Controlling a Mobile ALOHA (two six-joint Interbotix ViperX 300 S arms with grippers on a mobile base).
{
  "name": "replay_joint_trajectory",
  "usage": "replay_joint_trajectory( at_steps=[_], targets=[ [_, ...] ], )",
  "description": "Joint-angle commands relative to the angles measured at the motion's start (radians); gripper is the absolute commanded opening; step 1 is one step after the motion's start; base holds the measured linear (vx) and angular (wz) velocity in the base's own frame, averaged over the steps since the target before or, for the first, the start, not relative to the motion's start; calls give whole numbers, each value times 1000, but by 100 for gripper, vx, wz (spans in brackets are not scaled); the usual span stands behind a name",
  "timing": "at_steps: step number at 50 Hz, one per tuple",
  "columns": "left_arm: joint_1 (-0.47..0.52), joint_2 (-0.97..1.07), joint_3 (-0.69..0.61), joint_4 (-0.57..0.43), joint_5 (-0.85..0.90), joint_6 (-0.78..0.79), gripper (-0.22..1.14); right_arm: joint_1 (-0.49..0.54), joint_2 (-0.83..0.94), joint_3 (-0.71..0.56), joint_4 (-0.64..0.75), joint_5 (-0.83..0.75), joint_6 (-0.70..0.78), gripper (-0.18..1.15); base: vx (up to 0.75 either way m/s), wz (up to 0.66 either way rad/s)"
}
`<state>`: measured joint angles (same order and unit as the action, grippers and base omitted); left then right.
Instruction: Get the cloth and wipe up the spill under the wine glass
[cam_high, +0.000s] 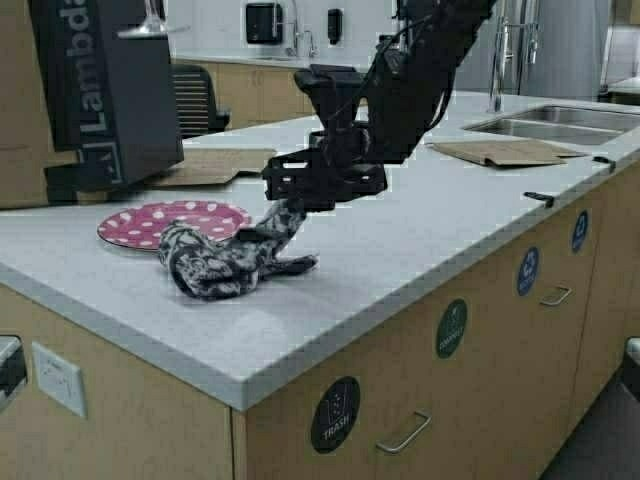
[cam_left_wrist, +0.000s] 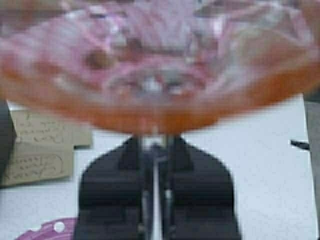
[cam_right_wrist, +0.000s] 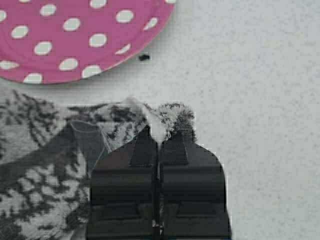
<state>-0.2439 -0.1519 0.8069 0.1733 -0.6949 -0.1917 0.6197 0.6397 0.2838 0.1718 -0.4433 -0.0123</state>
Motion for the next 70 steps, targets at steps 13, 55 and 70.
replay_joint_trajectory(
  at_steps=[13, 55, 70],
  targets=[
    [0, 287, 14, 57, -288, 15, 20, 6, -12, -2, -2, -11, -2, 6, 0, 0],
    [0, 954, -242, 91, -726, 129, 20, 5, -14, 55, -2, -34, -2, 6, 0, 0],
    [0, 1005, -270, 91, -736, 132, 20, -15, -40, 77, 0, -35, 2, 6, 0, 0]
  ],
)
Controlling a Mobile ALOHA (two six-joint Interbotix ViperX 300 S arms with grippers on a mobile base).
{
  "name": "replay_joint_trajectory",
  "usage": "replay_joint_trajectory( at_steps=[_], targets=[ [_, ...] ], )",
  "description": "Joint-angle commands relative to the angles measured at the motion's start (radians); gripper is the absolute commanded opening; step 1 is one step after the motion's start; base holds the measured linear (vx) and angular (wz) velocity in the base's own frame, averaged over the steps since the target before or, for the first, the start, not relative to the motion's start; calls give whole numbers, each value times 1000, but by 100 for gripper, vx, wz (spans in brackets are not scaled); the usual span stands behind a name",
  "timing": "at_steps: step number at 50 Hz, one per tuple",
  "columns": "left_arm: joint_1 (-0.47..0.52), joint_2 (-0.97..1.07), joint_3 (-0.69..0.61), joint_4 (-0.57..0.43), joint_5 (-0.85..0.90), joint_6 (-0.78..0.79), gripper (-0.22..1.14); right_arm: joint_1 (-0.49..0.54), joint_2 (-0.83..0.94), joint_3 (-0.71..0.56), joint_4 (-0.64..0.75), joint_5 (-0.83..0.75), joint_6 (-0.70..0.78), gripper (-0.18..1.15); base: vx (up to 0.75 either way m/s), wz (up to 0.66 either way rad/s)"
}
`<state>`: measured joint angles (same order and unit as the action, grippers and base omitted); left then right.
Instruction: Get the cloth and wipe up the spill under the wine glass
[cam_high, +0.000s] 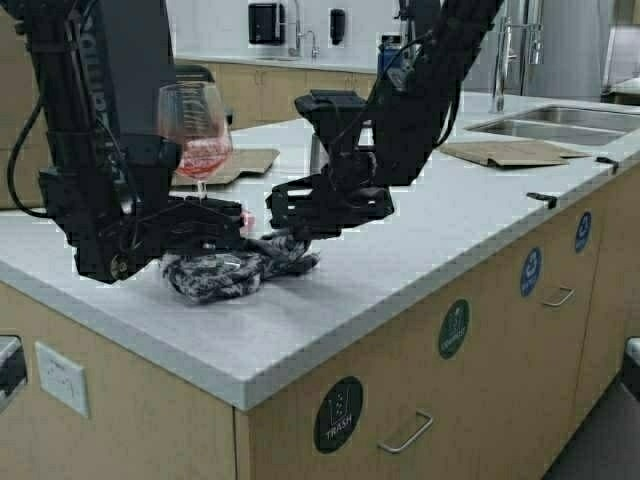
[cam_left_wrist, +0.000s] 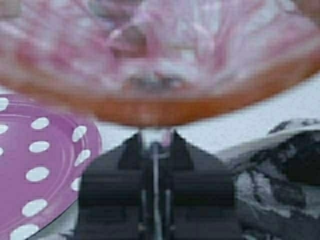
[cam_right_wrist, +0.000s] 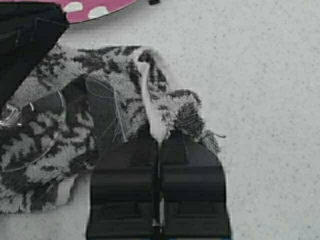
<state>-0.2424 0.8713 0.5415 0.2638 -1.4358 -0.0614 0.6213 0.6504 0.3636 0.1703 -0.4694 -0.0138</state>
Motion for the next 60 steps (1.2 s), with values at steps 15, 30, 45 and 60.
replay_joint_trajectory(
  at_steps=[15, 30, 45, 60],
  targets=[
    [-2, -202, 71, -2, 5, 0, 20, -123, -141, 55, 32, -44, 32, 6, 0, 0],
    [-2, -198, 66, -3, 5, 5, 20, -293, -245, 124, 118, -155, 164, 6, 0, 0],
    [-2, -75, 29, -5, -29, 6, 21, -305, -247, 150, 117, -160, 170, 6, 0, 0],
    [-2, 2, -18, -3, -44, 9, 22, -305, -241, 166, 114, -160, 170, 6, 0, 0]
  ],
)
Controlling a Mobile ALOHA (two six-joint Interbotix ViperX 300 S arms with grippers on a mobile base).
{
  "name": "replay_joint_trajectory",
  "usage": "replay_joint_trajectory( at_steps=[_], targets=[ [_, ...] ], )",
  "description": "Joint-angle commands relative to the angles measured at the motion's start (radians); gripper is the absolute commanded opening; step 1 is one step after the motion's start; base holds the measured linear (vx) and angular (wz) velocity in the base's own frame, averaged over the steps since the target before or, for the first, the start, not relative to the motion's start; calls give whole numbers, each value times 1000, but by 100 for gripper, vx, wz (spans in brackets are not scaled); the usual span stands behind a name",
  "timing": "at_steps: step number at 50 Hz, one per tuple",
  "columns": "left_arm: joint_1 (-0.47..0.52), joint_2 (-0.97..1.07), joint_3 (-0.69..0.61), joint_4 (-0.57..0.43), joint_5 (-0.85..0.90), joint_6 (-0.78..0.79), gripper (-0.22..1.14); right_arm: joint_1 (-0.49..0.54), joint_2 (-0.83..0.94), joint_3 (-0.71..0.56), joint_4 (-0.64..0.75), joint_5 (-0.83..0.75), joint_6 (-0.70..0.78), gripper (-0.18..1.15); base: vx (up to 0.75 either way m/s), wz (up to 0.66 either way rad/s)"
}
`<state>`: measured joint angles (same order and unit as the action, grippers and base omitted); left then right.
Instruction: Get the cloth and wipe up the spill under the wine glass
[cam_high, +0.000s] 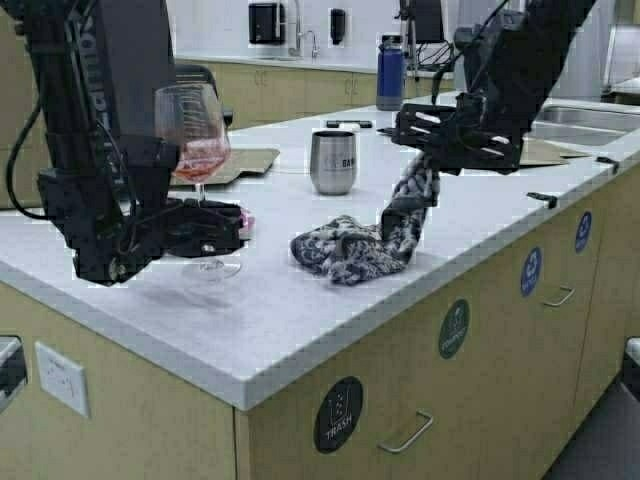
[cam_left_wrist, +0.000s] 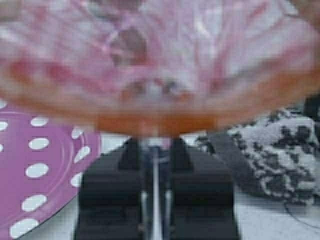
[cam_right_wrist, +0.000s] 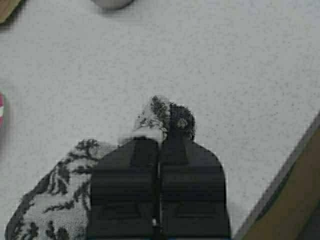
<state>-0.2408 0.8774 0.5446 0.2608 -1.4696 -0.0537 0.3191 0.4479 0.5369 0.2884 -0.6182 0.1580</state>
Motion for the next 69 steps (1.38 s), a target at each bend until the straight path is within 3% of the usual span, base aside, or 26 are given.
replay_joint_trajectory(
  at_steps=[1, 12, 38, 53, 69],
  targets=[
    [-3, -2, -23, 0, -11, 2, 22, -3, -37, -6, -5, -11, -2, 6, 0, 0],
    [-3, 17, -32, 0, -11, 3, 29, -3, -25, -6, -5, -11, 2, 6, 0, 0],
    [-3, 41, -49, -20, -11, 29, 93, -3, -18, -5, -6, -11, 2, 6, 0, 0],
    [-3, 12, 48, -31, -94, 38, 94, -3, -18, 17, -8, -11, 2, 6, 0, 0],
    [-3, -26, 244, -37, -227, 46, 94, -2, -20, 78, -12, -11, 0, 6, 0, 0]
  ],
)
